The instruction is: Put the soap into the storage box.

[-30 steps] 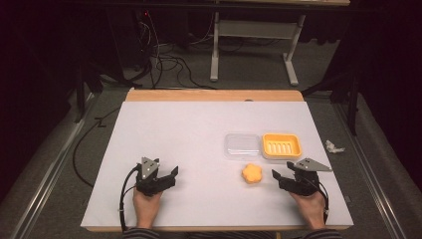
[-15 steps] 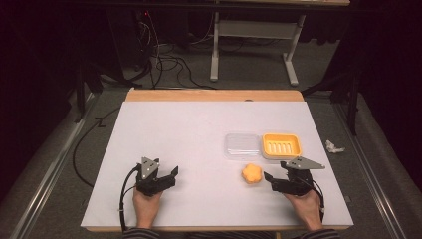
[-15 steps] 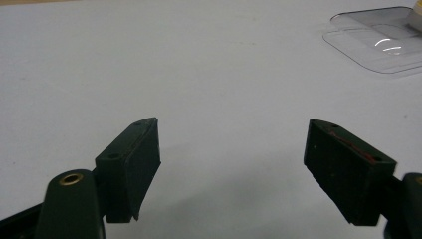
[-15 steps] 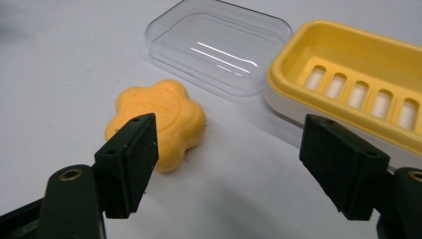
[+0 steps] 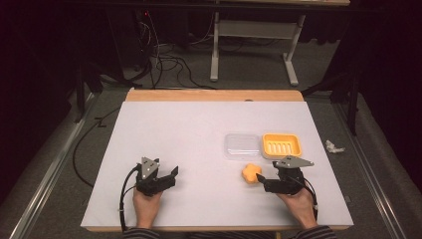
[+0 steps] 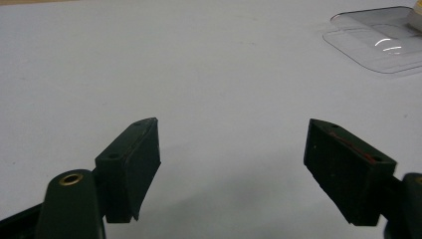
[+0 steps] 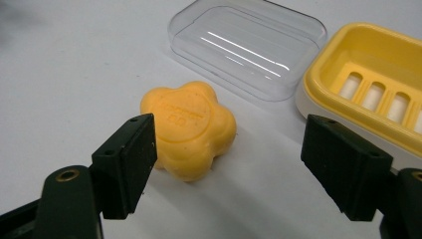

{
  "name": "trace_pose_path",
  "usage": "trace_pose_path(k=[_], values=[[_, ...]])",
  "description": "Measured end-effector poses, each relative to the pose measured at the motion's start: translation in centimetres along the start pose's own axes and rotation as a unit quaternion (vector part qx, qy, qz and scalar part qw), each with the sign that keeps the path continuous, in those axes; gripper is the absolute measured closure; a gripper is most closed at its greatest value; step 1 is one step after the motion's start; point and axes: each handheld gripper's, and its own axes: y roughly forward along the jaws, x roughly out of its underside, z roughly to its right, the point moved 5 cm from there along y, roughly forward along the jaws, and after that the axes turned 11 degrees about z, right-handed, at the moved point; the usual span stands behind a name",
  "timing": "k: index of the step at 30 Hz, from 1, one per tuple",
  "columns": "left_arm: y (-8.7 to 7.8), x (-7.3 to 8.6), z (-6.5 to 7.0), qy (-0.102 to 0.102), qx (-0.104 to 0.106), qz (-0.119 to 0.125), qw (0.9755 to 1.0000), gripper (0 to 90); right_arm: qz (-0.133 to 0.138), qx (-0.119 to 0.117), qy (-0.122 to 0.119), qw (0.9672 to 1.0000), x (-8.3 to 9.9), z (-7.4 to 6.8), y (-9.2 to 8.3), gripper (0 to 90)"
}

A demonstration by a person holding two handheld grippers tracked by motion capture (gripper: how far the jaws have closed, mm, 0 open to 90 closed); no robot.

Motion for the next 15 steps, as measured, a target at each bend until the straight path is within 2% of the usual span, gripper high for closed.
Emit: trace_pose_path(k=[2, 15], values=[[0.0, 0.0, 0.0, 0.000, 0.000, 0.000, 1.0000, 22.8, -0.002, 0.000, 0.001, 1.0000, 0.0, -0.1, 0.1, 22.2], [0.0, 0.0, 0.0, 0.000, 0.001, 0.000, 1.0000, 22.8, -0.035, -0.019, -0.028, 0.9988, -0.5, -1.8, 1.8, 19.9]])
